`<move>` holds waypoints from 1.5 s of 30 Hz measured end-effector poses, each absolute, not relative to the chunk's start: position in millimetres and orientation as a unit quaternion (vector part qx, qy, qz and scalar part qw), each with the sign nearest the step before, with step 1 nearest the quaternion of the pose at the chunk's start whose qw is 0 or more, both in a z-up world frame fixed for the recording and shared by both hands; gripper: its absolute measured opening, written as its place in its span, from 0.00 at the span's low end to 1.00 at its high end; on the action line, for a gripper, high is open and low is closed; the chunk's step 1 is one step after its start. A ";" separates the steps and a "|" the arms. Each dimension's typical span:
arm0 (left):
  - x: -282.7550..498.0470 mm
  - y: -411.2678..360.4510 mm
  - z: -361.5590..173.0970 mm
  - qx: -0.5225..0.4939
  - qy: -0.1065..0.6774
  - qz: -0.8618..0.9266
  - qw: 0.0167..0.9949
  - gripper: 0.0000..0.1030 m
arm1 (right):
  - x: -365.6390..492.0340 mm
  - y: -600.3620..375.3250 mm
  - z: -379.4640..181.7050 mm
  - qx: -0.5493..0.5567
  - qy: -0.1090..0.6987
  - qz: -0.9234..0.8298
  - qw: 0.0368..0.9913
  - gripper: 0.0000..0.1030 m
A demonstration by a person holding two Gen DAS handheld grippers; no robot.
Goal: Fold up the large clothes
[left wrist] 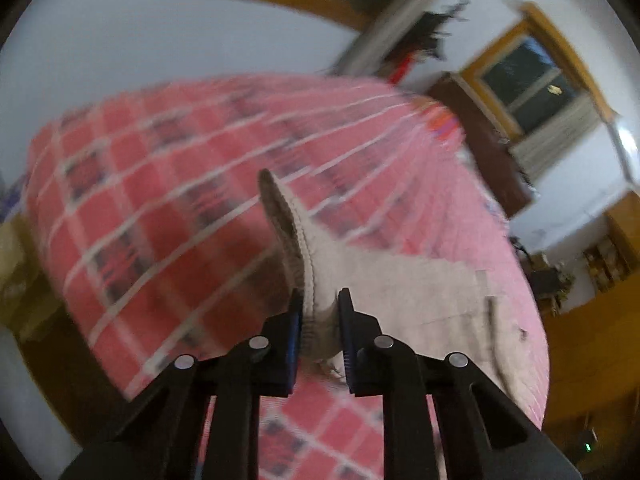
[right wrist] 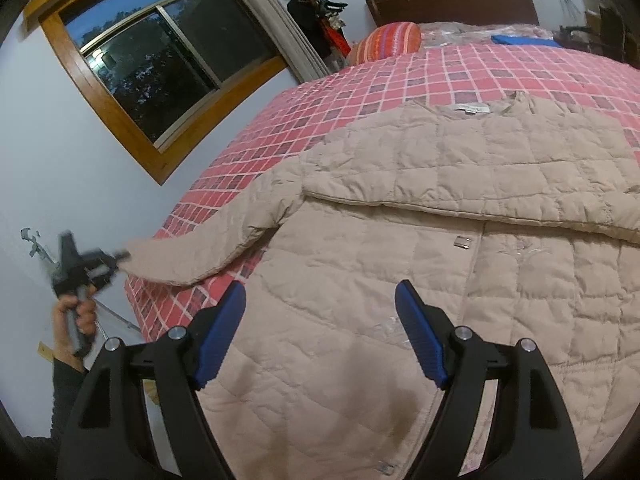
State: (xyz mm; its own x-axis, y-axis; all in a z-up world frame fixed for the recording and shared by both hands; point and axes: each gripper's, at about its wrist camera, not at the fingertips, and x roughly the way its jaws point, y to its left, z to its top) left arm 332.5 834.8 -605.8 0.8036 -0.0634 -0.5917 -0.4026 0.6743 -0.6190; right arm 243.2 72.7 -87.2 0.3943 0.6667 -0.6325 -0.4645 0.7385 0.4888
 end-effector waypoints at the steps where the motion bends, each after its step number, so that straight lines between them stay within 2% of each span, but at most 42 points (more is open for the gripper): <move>1: 341.8 823.9 -583.0 -0.375 0.287 0.079 0.878 0.16 | 246.5 71.0 -88.2 0.120 0.435 0.340 0.825 0.75; 5: 381.8 769.1 -513.5 -0.315 0.264 -0.001 0.912 0.11 | 262.7 61.3 -91.9 0.145 0.455 0.334 0.813 0.75; 10: 442.1 682.7 -461.1 -0.248 0.266 -0.089 0.927 0.07 | 283.9 45.6 -95.0 0.186 0.474 0.328 0.796 0.75; 13: 480.8 632.0 -458.7 -0.218 0.289 -0.128 0.923 0.01 | 296.5 34.6 -97.7 0.215 0.482 0.320 0.787 0.75; 18: 505.2 596.5 -488.3 -0.214 0.322 -0.155 0.909 0.01 | 304.9 26.8 -101.7 0.245 0.489 0.323 0.772 0.76; 20: 497.0 609.7 -502.8 -0.217 0.329 -0.148 0.907 0.05 | 310.5 39.8 -100.7 0.242 0.498 0.342 0.759 0.77; 21: 493.7 620.7 -508.6 -0.223 0.329 -0.138 0.907 0.15 | 313.0 47.2 -99.9 0.241 0.502 0.350 0.753 0.77; 22: 485.7 633.5 -516.1 -0.236 0.325 -0.125 0.907 0.31 | 319.7 61.6 -99.0 0.242 0.511 0.367 0.738 0.77; 25: 463.4 668.8 -539.5 -0.275 0.313 -0.090 0.905 0.58 | 343.1 121.7 -97.4 0.244 0.538 0.425 0.686 0.76; 26: 456.0 678.7 -551.5 -0.282 0.315 -0.077 0.903 0.60 | 348.9 135.3 -97.6 0.240 0.543 0.433 0.678 0.75; 28: 444.5 697.1 -577.5 -0.302 0.322 -0.055 0.896 0.64 | 365.5 183.6 -101.5 0.234 0.565 0.454 0.648 0.65; 29: 438.9 707.2 -590.1 -0.316 0.324 -0.046 0.890 0.64 | 373.6 210.0 -104.9 0.230 0.578 0.463 0.631 0.64; 31: 429.6 727.2 -609.0 -0.349 0.319 -0.026 0.881 0.67 | 385.9 253.8 -111.7 0.205 0.597 0.471 0.616 0.55; 35: 418.9 761.5 -637.7 -0.409 0.307 -0.003 0.859 0.69 | 407.7 313.2 -139.7 0.184 0.638 0.449 0.598 0.55; 42: 420.7 775.9 -659.7 -0.424 0.321 -0.002 0.847 0.69 | 426.2 350.1 -166.1 0.174 0.662 0.421 0.594 0.55; 44: 423.2 776.1 -659.5 -0.427 0.322 -0.007 0.845 0.69 | 427.0 352.7 -165.0 0.170 0.662 0.422 0.595 0.41; 45: 423.7 776.5 -659.9 -0.425 0.323 -0.007 0.845 0.69 | 427.6 353.3 -163.8 0.172 0.663 0.428 0.590 0.16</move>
State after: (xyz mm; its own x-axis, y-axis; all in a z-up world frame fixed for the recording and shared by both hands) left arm 423.7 776.5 -659.9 0.7913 -0.2874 -0.5396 -0.2621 0.6380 -0.7241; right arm 427.6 353.3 -163.8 -0.2457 0.7325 -0.6349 -0.2765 0.5749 0.7701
